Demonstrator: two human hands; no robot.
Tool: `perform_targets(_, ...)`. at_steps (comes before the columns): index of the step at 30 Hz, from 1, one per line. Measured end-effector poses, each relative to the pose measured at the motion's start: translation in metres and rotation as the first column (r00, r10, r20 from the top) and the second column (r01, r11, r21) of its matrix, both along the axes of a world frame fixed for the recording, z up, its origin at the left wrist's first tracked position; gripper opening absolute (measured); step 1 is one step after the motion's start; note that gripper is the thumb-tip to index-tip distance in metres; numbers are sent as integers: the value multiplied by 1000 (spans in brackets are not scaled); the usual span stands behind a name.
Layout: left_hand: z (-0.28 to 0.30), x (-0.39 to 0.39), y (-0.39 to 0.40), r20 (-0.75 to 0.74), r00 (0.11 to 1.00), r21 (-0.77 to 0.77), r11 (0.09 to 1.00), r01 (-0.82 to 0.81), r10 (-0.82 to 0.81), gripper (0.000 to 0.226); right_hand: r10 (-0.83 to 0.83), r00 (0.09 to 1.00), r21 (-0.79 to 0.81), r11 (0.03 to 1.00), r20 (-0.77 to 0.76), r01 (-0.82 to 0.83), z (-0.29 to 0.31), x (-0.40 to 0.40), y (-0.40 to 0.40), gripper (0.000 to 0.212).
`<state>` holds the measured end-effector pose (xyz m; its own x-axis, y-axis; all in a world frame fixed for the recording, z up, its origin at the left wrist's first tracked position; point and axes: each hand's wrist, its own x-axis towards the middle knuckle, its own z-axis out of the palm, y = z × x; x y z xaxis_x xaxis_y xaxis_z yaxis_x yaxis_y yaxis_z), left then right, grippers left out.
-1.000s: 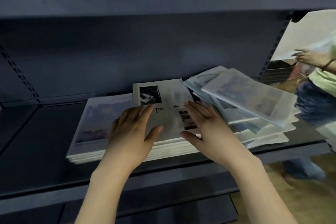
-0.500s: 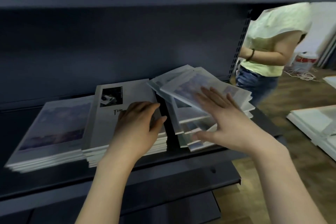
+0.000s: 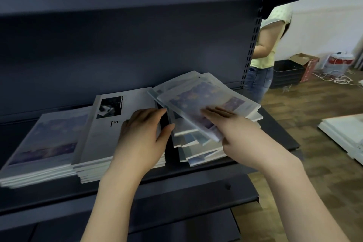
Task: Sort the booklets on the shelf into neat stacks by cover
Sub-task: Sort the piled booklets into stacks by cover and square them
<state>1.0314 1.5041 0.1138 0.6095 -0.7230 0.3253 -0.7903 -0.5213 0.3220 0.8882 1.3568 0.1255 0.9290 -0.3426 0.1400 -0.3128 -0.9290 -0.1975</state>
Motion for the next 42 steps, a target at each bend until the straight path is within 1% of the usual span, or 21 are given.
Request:
perform_targets(4,8,-9,-5,38,999,-38,999,28,-27,55,37,995,-58,998,88,-32,-3,-1,9,67)
perform_targets(6,11,-12,-8,45,999,-55,998,26,-24,54,75,991,-47,996,114,-70,-8,1,12,55)
perform_targets(8,14,-14,-11,68,997,-78,996,37,-32,52,102,982,-78,993,162,-90,-10,5,19,39)
perform_targets(10,16,-14,-14,81,996,-110,993,45,-36,49,126,970,-115,988,206,-104,-11,10,27,32)
perform_targets(12,18,-15,-16,66,997,-117,992,44,-36,49,169,963,-86,984,212,-154,-11,15,34,31)
perform_targets(14,19,-16,-17,54,998,-102,994,39,-34,52,216,954,22,974,208,-225,-9,15,32,30)
perform_targets(16,20,-19,-18,53,998,-69,997,34,-31,54,219,948,112,962,232,-249,-3,6,20,32)
perform_targets(18,21,-27,-19,22,999,-23,999,48,-48,56,160,953,115,974,257,-195,3,-5,3,39)
perform_targets(21,21,-45,-25,-195,969,47,986,161,-149,62,6,960,126,991,279,-43,9,-18,-19,48)
perform_targets(22,17,-50,-28,-197,966,91,978,189,-169,68,-41,956,145,989,292,-2,10,-20,-23,48)
perform_targets(23,13,-54,-32,-131,975,147,969,197,-178,75,-74,948,162,986,311,24,10,-21,-25,48)
perform_targets(24,6,-57,-37,-33,985,204,963,175,-172,82,-92,940,174,984,328,35,9,-22,-27,47)
perform_targets(26,-6,-60,-44,163,978,288,954,81,-133,94,-102,934,178,983,341,42,7,-22,-28,48)
perform_targets(27,-7,-61,-46,201,971,299,952,61,-126,93,-102,933,175,984,345,42,6,-22,-28,48)
perform_targets(31,-11,-45,-41,246,958,170,980,107,-147,67,-116,926,193,980,358,48,2,-20,-28,59)
perform_targets(33,-5,-42,-31,218,959,122,980,158,-182,61,-125,927,222,974,354,46,-1,-18,-28,55)
perform_targets(35,-3,-33,-18,196,968,28,988,153,-156,61,-110,928,220,975,355,32,-2,-15,-27,51)
perform_targets(37,5,-28,-6,102,989,-90,989,119,-110,59,-64,942,196,981,328,-2,-2,-11,-22,56)
perform_targets(39,11,-22,5,31,998,-216,975,56,-51,50,-22,962,181,983,272,-29,-3,-3,-14,63)
perform_targets(40,11,-19,10,29,999,-246,969,29,-22,47,-6,970,170,985,242,-36,-3,1,-9,66)
perform_targets(42,9,-10,20,72,997,-236,972,-16,34,45,23,981,122,991,192,-47,-3,12,-1,71)
